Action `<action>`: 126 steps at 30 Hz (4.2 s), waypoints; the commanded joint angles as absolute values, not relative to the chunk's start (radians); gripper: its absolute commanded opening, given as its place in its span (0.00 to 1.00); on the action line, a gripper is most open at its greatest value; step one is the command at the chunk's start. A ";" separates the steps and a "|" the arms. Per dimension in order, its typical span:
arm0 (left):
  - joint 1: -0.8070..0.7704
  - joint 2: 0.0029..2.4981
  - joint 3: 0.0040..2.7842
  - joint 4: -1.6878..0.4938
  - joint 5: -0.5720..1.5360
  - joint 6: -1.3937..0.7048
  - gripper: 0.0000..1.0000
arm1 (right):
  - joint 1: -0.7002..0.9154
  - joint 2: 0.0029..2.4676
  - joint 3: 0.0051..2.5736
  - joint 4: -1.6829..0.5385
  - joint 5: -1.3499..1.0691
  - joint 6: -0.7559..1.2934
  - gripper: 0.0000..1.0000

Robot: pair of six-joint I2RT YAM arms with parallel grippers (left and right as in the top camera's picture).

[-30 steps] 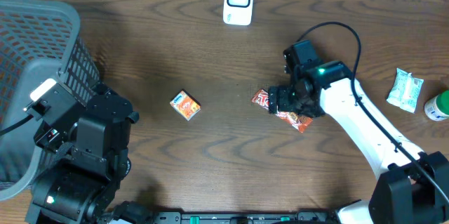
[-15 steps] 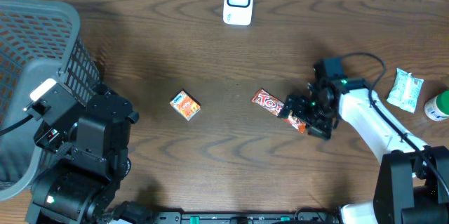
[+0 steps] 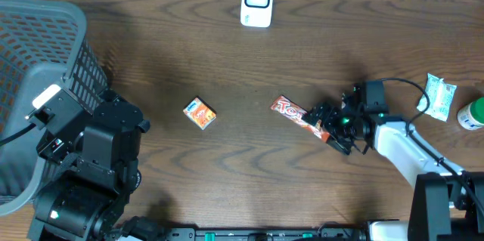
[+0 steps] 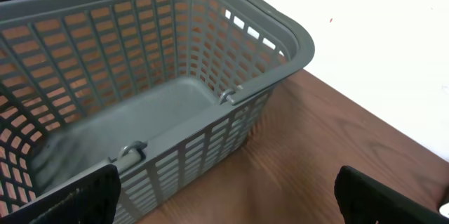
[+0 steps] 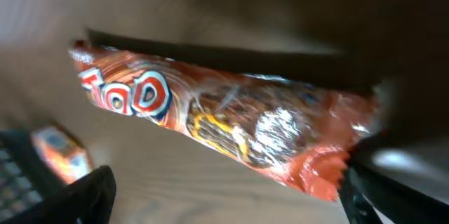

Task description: Scan the item barcode

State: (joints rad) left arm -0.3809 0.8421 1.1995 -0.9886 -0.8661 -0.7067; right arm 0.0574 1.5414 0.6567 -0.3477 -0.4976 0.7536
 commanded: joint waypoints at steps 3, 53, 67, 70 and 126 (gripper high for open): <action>-0.376 0.842 1.215 -0.991 -0.875 -0.712 0.98 | 0.054 1.623 0.451 -0.241 -0.384 0.891 0.99; -0.376 0.842 1.215 -0.991 -0.875 -0.712 0.98 | 0.054 0.746 0.470 -0.266 -0.109 0.357 0.02; -0.376 0.842 1.215 -0.991 -0.875 -0.712 0.98 | 0.191 1.125 0.552 -0.386 -0.117 0.240 0.99; -0.376 0.842 1.215 -0.991 -0.875 -0.712 0.98 | 0.270 1.279 0.646 -0.389 -0.071 0.212 0.98; -0.376 0.842 1.215 -0.991 -0.875 -0.712 0.98 | 0.519 1.732 1.368 -0.663 -0.382 0.068 0.01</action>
